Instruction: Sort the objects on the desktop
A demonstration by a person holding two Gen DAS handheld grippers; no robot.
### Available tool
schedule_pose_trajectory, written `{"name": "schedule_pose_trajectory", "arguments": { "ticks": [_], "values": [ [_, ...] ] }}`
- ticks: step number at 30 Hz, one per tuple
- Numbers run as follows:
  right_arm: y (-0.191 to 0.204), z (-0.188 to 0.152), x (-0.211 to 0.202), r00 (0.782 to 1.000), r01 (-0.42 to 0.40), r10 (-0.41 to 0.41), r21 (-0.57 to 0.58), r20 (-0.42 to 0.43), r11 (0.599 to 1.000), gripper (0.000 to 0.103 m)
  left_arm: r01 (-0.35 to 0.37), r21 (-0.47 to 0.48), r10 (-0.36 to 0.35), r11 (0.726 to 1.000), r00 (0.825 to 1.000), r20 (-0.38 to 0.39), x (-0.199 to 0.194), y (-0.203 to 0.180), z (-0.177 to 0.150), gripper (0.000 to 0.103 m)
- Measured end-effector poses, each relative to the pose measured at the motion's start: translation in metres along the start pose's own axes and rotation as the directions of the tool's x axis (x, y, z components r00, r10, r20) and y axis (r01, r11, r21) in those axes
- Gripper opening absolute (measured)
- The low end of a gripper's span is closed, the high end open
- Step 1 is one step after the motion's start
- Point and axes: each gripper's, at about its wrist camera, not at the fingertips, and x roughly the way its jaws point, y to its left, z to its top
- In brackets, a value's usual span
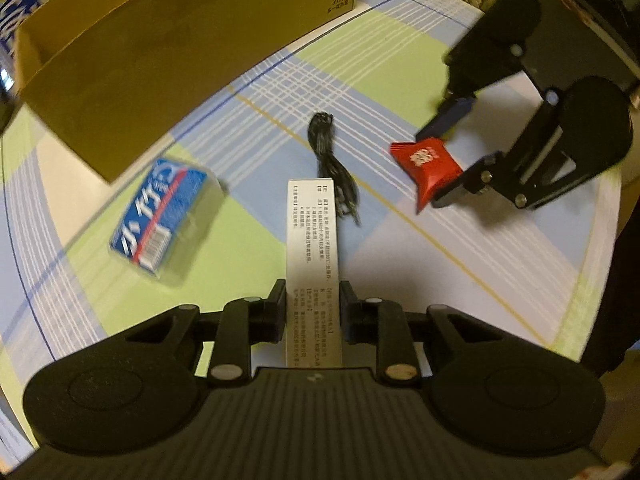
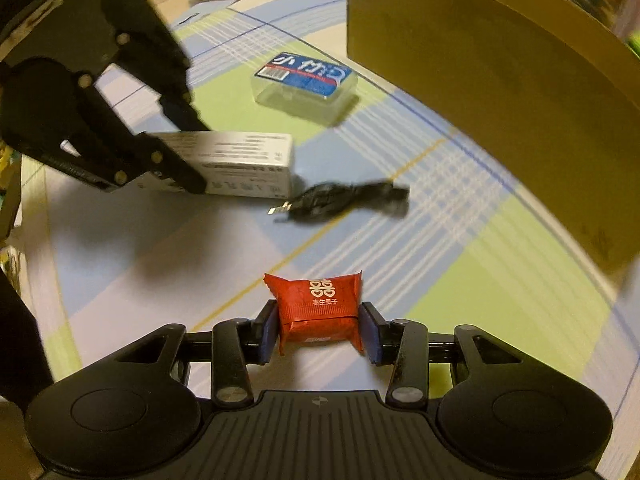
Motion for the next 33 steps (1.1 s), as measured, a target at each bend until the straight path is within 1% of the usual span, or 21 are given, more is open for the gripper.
{"name": "schedule_pose_trajectory", "arguments": {
  "ticks": [3,6,9,11,14,18,22,24,25,27,28,30,33],
  "values": [
    [0.011,-0.014,-0.009,1.000,0.017,-0.017,0.092,0.006,0.996,0.040,-0.024,-0.027,0.024,0.999,1.000,0.001,-0.006,-0.015,-0.011,0.021],
    [0.020,-0.027,-0.021,0.999,0.019,-0.029,0.219,0.041,0.975,0.040,-0.024,-0.065,0.025,0.998,1.000,0.010,-0.012,-0.030,-0.023,0.021],
    [0.032,-0.040,-0.028,0.994,0.063,-0.086,0.298,0.067,0.953,0.040,-0.028,-0.114,0.031,0.993,0.999,0.026,-0.016,-0.042,-0.034,0.021],
    [0.036,-0.047,-0.031,0.989,0.079,-0.117,0.356,0.087,0.931,0.040,-0.035,-0.150,0.042,0.988,0.998,0.045,-0.020,-0.051,-0.042,0.021],
    [0.043,-0.057,-0.036,0.980,0.095,-0.157,0.410,0.121,0.907,0.040,-0.043,-0.220,0.060,0.975,0.996,0.073,-0.024,-0.059,-0.052,0.021],
    [0.054,-0.069,-0.043,0.964,0.119,-0.209,0.436,0.164,0.892,0.040,-0.066,-0.321,0.105,0.945,0.989,0.104,-0.029,-0.066,-0.061,0.021],
    [0.057,-0.080,-0.048,0.953,0.117,-0.236,0.487,0.191,0.866,0.040,-0.081,-0.413,0.150,0.907,0.979,0.137,-0.035,-0.071,-0.068,0.021],
    [0.057,-0.085,-0.052,0.946,0.115,-0.252,0.516,0.203,0.848,0.040,-0.088,-0.444,0.171,0.892,0.974,0.150,-0.037,-0.074,-0.070,0.021],
    [0.058,-0.087,-0.055,0.942,0.115,-0.261,0.528,0.211,0.841,0.040,-0.093,-0.449,0.180,0.889,0.971,0.156,-0.037,-0.076,-0.070,0.021],
    [0.059,-0.091,-0.059,0.933,0.118,-0.281,0.549,0.224,0.828,0.040,-0.124,-0.460,0.219,0.879,0.963,0.160,-0.040,-0.082,-0.071,0.021],
    [0.060,-0.093,-0.061,0.930,0.119,-0.289,0.556,0.229,0.823,0.040,-0.126,-0.473,0.227,0.872,0.960,0.163,-0.041,-0.084,-0.072,0.021],
    [0.062,-0.096,-0.064,0.922,0.126,-0.306,0.563,0.237,0.817,0.040,-0.099,-0.508,0.217,0.856,0.960,0.179,-0.043,-0.087,-0.074,0.021],
    [0.065,-0.102,-0.068,0.914,0.135,-0.325,0.571,0.244,0.809,0.040,-0.091,-0.532,0.221,0.842,0.957,0.187,-0.046,-0.093,-0.075,0.021]
  ]
}}
